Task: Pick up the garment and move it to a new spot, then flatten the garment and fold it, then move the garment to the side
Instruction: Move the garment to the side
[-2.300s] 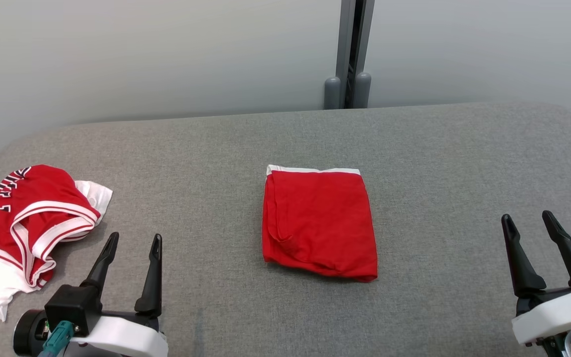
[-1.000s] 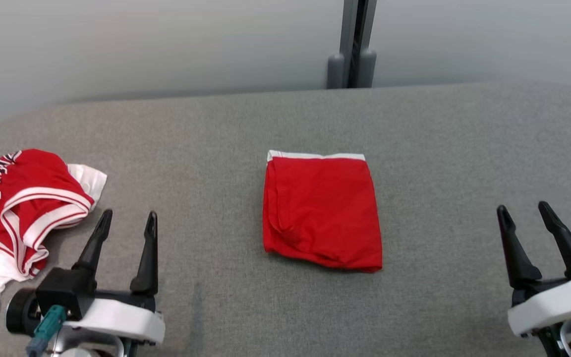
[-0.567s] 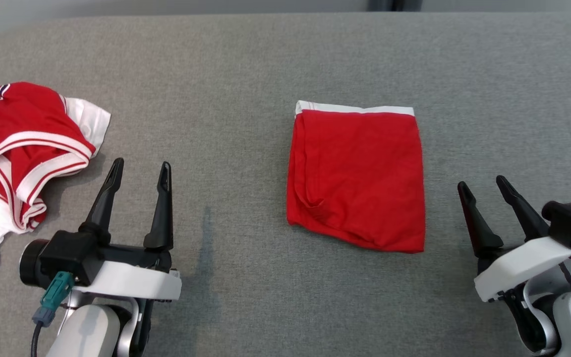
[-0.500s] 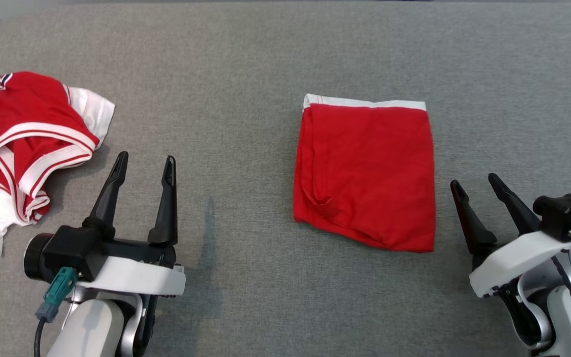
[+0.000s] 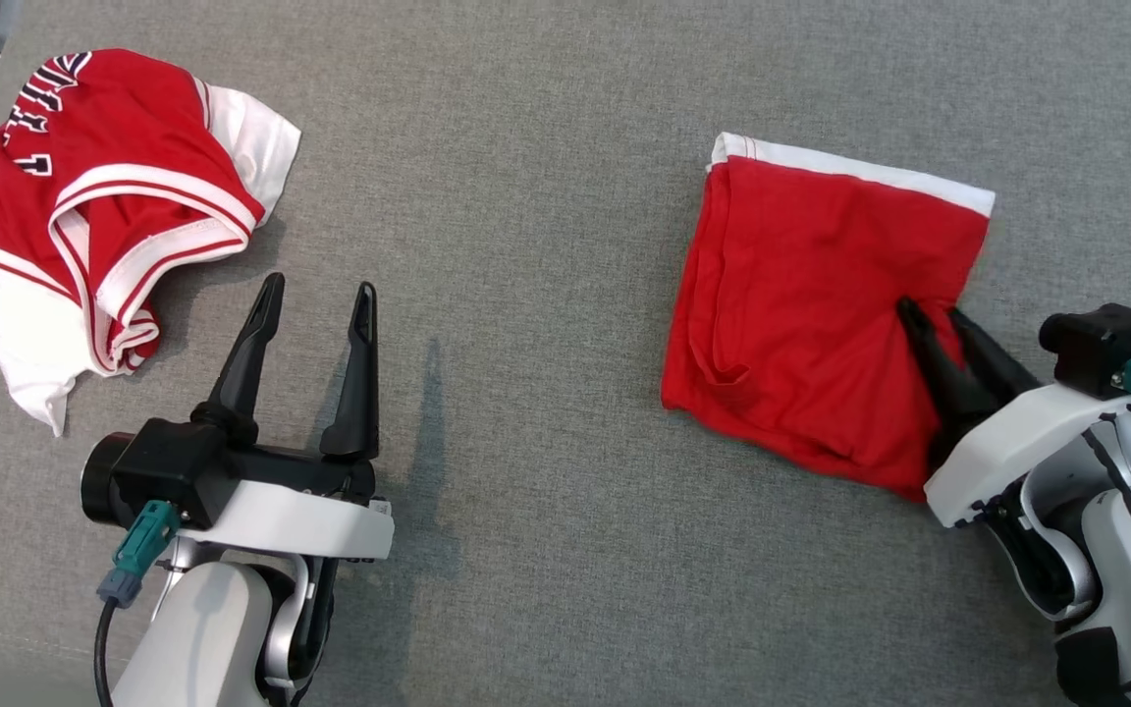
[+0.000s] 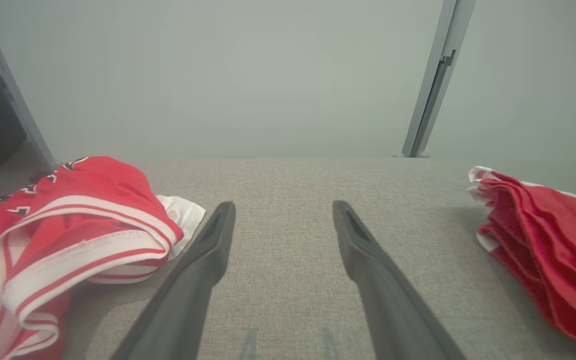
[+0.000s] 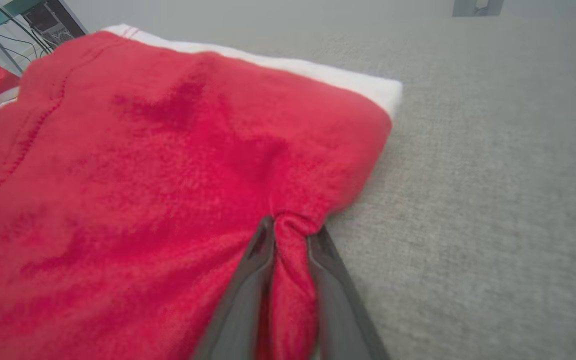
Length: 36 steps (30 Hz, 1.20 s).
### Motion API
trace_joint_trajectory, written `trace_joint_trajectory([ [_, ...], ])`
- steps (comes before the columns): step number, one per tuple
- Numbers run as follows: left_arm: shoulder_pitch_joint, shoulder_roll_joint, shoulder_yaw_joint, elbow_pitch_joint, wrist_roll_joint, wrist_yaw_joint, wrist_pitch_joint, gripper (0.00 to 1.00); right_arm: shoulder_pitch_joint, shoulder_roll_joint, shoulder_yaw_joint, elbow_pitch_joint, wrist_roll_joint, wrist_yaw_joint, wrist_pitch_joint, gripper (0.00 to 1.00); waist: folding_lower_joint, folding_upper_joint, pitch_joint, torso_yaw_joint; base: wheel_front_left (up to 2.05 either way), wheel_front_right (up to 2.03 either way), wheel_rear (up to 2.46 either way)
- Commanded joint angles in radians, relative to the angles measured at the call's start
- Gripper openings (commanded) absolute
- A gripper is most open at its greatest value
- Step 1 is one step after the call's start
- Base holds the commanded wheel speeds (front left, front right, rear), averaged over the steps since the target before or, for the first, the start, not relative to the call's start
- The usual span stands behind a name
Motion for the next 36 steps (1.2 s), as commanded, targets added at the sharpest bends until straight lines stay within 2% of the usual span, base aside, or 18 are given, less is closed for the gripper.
trace_joint_trajectory([
  [1,-0.004,0.003,0.011,0.006,0.008,-0.005,-0.006,1.00,0.043,0.004,0.026,0.046,0.011,-0.001,0.034,0.00,0.0000,0.0000,-0.014,-0.008,0.00,0.00,0.00],
  [9,0.027,0.025,0.027,0.001,0.032,-0.010,-0.006,1.00,0.081,-0.036,0.056,-0.030,-0.010,0.000,0.043,0.00,0.0000,0.0000,-0.109,-0.100,0.00,0.00,0.00],
  [20,0.076,0.055,0.009,-0.041,0.041,0.002,0.035,1.00,0.161,-0.117,0.077,-0.061,-0.036,0.000,0.050,0.00,0.0000,0.0000,-0.197,-0.296,0.00,0.00,0.00],
  [29,0.060,0.084,-0.005,-0.101,0.054,0.002,0.080,1.00,0.045,-0.198,0.133,0.005,-0.011,0.000,-0.019,0.00,0.0000,0.0000,-0.165,-0.427,0.00,0.00,0.00],
  [36,-0.003,0.115,-0.032,-0.171,0.086,-0.020,0.129,1.00,-0.149,-0.249,0.146,0.161,0.025,0.000,-0.122,0.00,0.0000,0.0000,-0.068,-0.484,0.00,0.00,0.00],
])
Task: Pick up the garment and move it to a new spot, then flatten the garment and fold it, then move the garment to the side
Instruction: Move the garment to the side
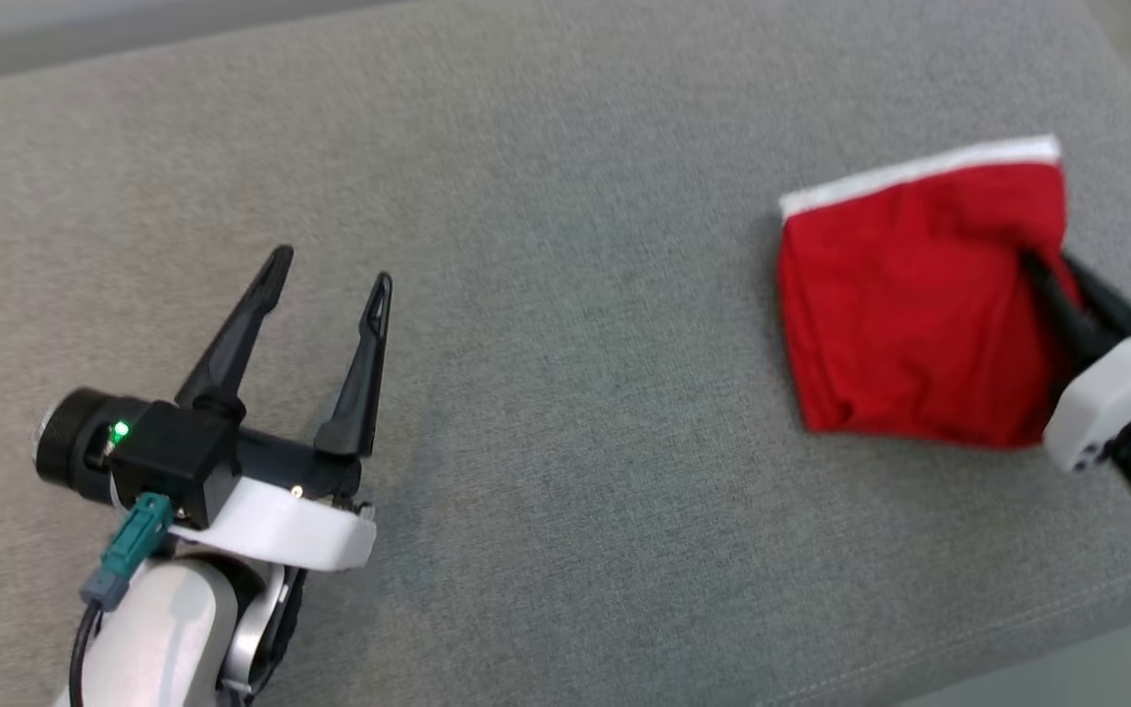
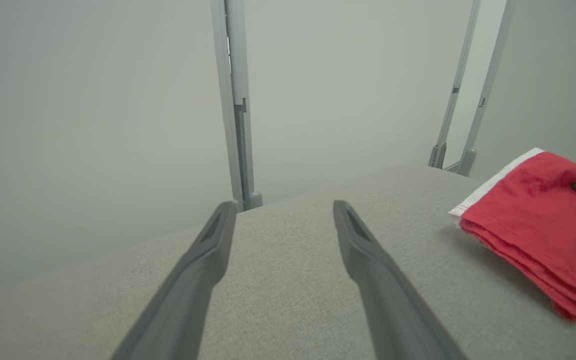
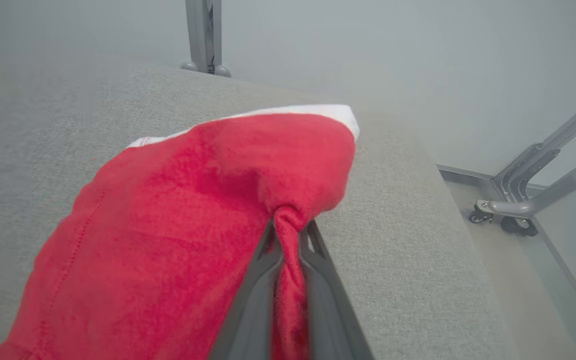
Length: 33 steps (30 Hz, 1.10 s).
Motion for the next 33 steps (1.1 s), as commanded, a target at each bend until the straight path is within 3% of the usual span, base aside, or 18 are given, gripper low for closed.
trace_joint_trajectory([
  [1,-0.028,0.011,-0.002,-0.014,0.010,-0.008,0.007,1.00,-0.042,-0.013,-0.001,0.027,0.001,0.000,-0.022,0.00,0.0000,-0.0001,0.055,-0.032,0.00,0.00,0.00],
  [6,-0.091,0.031,-0.031,-0.082,0.039,-0.028,0.052,1.00,-0.181,-0.056,0.006,0.155,-0.024,0.000,-0.090,0.00,0.0000,-0.0001,0.146,-0.053,0.00,0.00,0.00],
  [11,-0.146,0.045,-0.059,-0.133,0.065,-0.050,0.090,1.00,-0.310,-0.107,-0.011,0.290,-0.121,0.000,-0.164,0.00,0.0000,-0.0001,0.215,-0.065,0.00,0.00,0.00],
  [16,-0.179,0.055,-0.073,-0.167,0.084,-0.059,0.118,1.00,-0.413,-0.095,-0.055,0.394,-0.228,0.000,-0.214,0.00,0.0000,-0.0001,0.260,-0.070,0.00,0.00,0.00],
  [17,-0.184,0.058,-0.075,-0.173,0.085,-0.060,0.121,1.00,-0.432,-0.093,-0.074,0.415,-0.249,0.000,-0.222,0.10,0.0000,-0.0001,0.267,-0.070,0.00,0.00,0.00],
  [18,-0.189,0.061,-0.076,-0.177,0.087,-0.060,0.127,1.00,-0.448,-0.085,-0.094,0.433,-0.269,0.000,-0.226,0.35,0.0000,-0.0001,0.274,-0.069,0.00,0.00,0.00],
  [19,-0.192,0.063,-0.077,-0.182,0.088,-0.063,0.129,1.00,-0.458,-0.074,-0.114,0.453,-0.287,0.000,-0.231,0.75,0.0000,-0.0001,0.279,-0.068,0.00,0.00,0.00],
  [20,-0.194,0.065,-0.079,-0.187,0.090,-0.064,0.135,1.00,-0.470,-0.066,-0.142,0.473,-0.302,0.000,-0.232,1.00,0.0000,-0.0001,0.285,-0.066,0.00,0.00,0.00],
  [25,-0.202,0.069,-0.078,-0.193,0.091,-0.059,0.140,1.00,-0.495,-0.027,-0.269,0.514,-0.374,0.000,-0.238,1.00,0.0000,-0.0001,0.300,-0.055,0.00,0.00,0.00],
  [33,-0.165,0.062,-0.062,-0.158,0.068,-0.037,0.106,1.00,-0.388,0.088,-0.424,0.373,-0.374,0.000,-0.236,1.00,0.0000,-0.0001,0.252,-0.047,0.00,0.00,0.00],
])
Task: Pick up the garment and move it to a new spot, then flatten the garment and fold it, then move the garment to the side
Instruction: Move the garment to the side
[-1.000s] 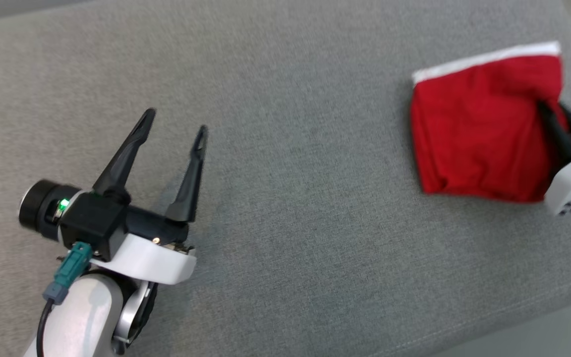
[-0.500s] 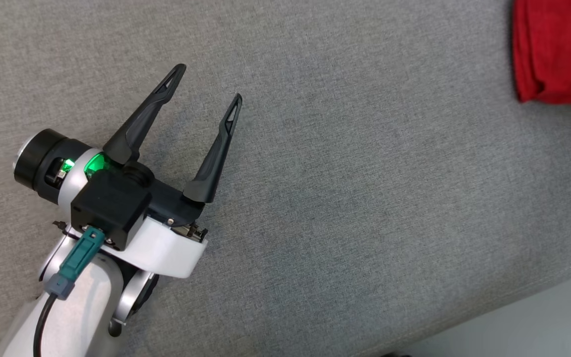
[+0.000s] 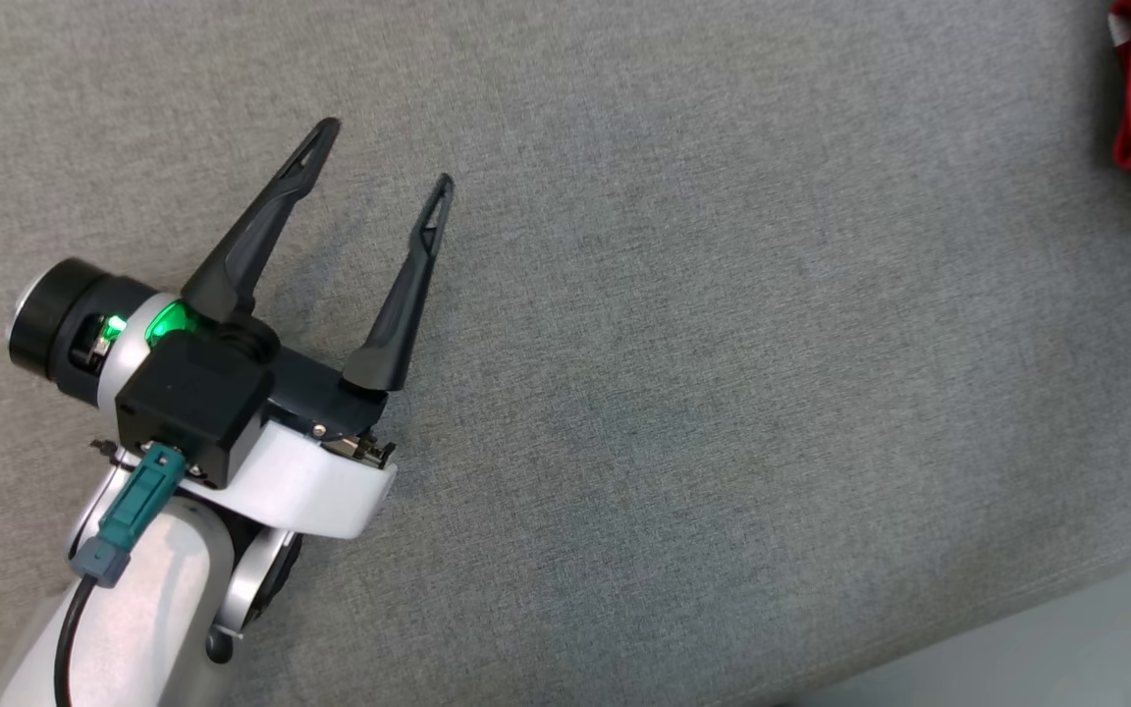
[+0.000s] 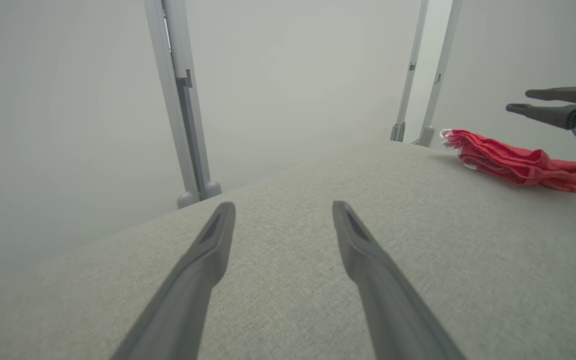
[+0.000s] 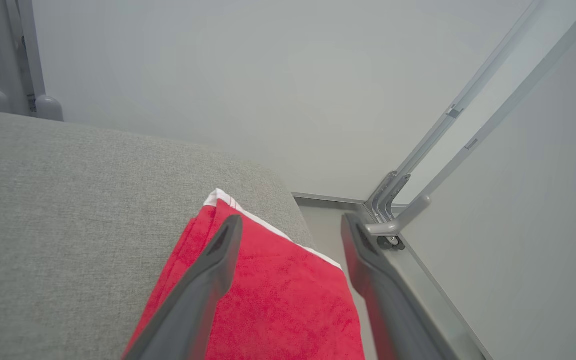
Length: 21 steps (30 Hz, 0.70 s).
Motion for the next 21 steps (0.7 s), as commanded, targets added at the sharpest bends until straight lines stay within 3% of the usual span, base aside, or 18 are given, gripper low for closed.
trace_joint_trajectory([
  [1,0.012,-0.001,0.005,0.005,-0.009,0.010,-0.008,1.00,0.020,0.004,-0.009,-0.020,0.004,-0.001,-0.002,1.00,0.0000,0.0000,-0.021,0.001,0.00,0.00,0.00],
  [8,0.065,-0.017,0.032,0.048,-0.037,0.044,-0.054,1.00,0.188,0.111,-0.058,-0.242,0.057,-0.001,-0.002,1.00,0.0000,0.0000,-0.110,0.023,0.00,0.00,0.00],
  [21,0.174,-0.049,0.100,0.126,-0.097,0.114,-0.153,1.00,0.507,0.217,0.021,-0.549,0.124,-0.001,0.010,1.00,0.0000,0.0000,-0.276,0.138,0.00,0.00,0.00],
])
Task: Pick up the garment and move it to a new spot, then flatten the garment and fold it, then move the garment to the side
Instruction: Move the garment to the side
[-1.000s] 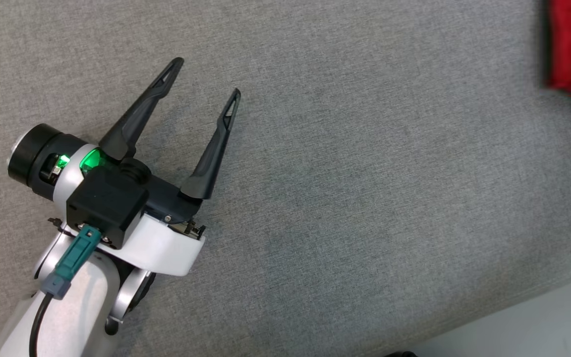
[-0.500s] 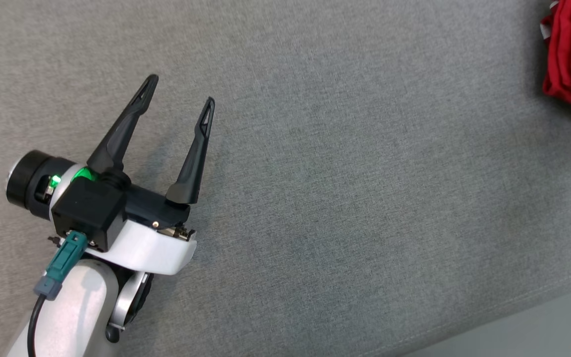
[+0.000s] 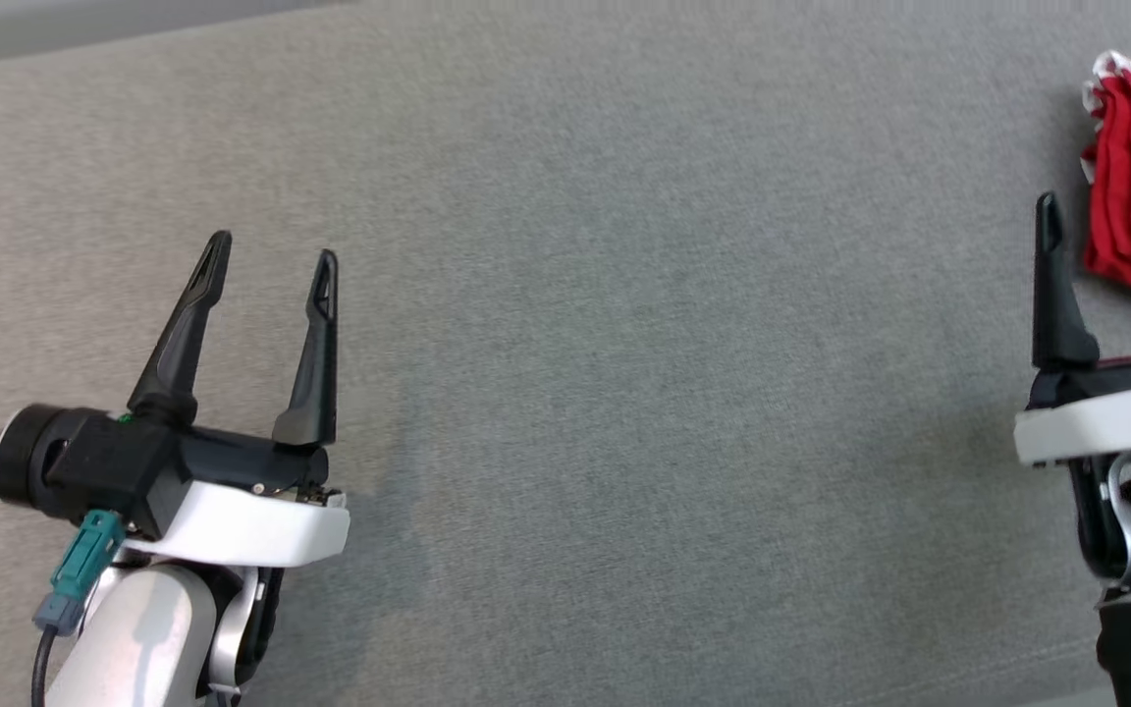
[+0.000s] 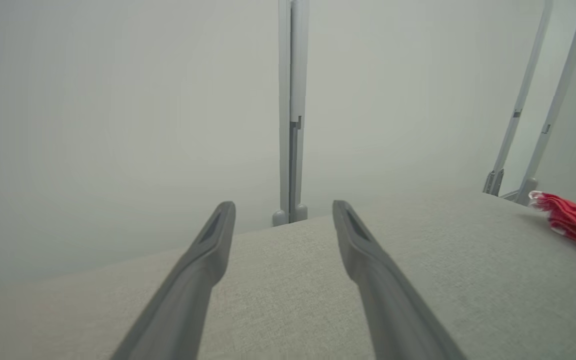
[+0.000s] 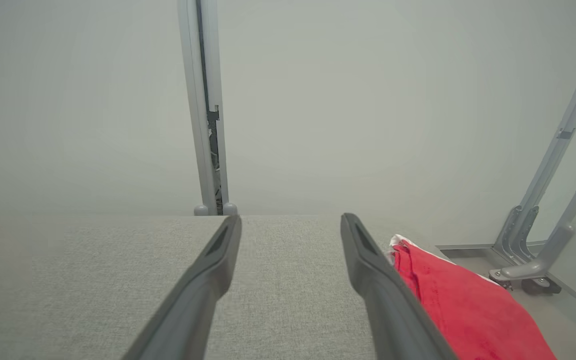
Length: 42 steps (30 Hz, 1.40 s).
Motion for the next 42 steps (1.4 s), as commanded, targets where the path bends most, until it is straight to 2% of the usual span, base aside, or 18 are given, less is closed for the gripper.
trace_joint_trajectory([
  [1,0.018,-0.001,0.013,0.008,-0.011,0.013,-0.012,1.00,0.040,0.006,0.003,-0.038,0.005,0.000,0.013,1.00,0.0000,0.0000,-0.050,0.049,0.00,0.00,0.00],
  [13,0.118,-0.008,0.045,0.076,-0.049,0.034,-0.055,1.00,0.265,0.060,0.019,-0.241,-0.006,0.000,0.131,1.00,0.0000,0.0000,-0.189,0.146,0.00,0.00,0.00],
  [28,0.238,-0.004,0.026,0.107,-0.068,0.051,-0.041,1.00,0.457,0.083,0.009,-0.357,0.002,0.000,0.220,1.00,0.0000,0.0000,-0.339,0.175,0.00,0.00,0.00],
  [42,0.296,0.016,0.017,0.076,-0.071,0.073,-0.011,1.00,0.539,0.102,-0.039,-0.429,0.006,0.000,0.254,1.00,0.0000,0.0000,-0.377,0.192,0.00,0.00,0.00],
])
